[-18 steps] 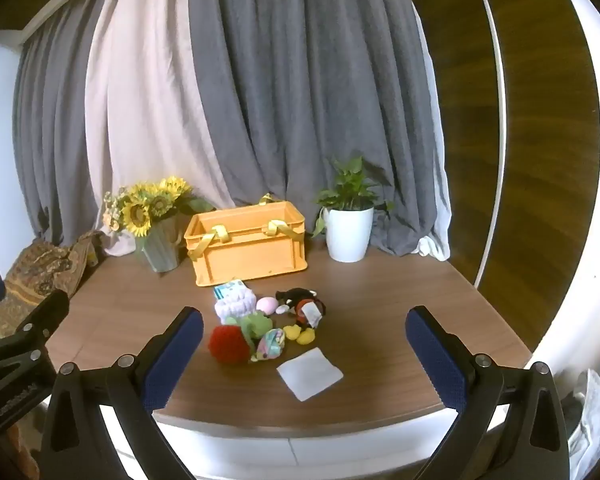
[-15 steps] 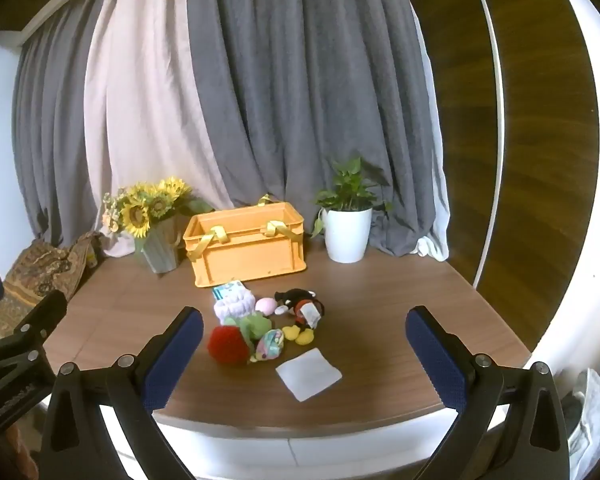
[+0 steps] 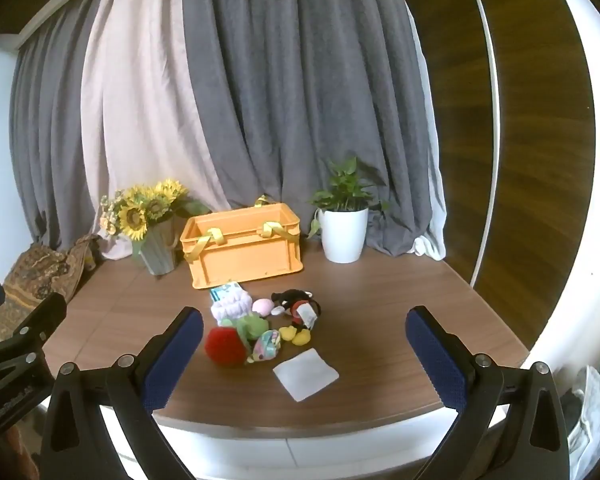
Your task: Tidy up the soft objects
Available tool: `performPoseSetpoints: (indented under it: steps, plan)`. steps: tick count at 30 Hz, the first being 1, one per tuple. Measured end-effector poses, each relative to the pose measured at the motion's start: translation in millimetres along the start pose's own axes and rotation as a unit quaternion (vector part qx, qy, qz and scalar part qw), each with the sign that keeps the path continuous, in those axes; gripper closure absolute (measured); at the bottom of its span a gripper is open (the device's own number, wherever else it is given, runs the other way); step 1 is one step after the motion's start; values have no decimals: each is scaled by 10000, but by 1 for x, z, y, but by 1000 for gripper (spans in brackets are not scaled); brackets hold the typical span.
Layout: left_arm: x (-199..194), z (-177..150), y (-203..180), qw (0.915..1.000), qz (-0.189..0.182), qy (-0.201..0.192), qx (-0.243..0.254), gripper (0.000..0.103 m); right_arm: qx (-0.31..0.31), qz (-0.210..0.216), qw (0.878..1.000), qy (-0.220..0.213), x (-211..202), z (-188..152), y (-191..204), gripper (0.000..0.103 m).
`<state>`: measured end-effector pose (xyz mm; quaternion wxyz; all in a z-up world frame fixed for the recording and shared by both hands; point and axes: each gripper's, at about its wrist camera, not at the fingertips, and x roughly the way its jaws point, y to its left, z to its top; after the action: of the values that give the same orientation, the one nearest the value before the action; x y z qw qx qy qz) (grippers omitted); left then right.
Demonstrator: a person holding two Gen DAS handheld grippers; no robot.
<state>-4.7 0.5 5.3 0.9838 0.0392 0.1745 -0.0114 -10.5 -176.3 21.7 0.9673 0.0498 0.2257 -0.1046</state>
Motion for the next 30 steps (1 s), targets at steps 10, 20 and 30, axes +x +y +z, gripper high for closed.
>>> performPoseSetpoints:
  steps: [10, 20, 30]
  plan:
    - [0, 3, -1, 10000, 9, -20, -1, 0, 21, -14, 10000, 12, 2, 3, 2, 0]
    - [0, 6, -2, 10000, 12, -28, -1, 0, 25, -23, 10000, -3, 2, 2, 2, 0]
    - [0, 10, -3, 10000, 0, -39, 1, 0, 12, -21, 10000, -1, 2, 6, 3, 0]
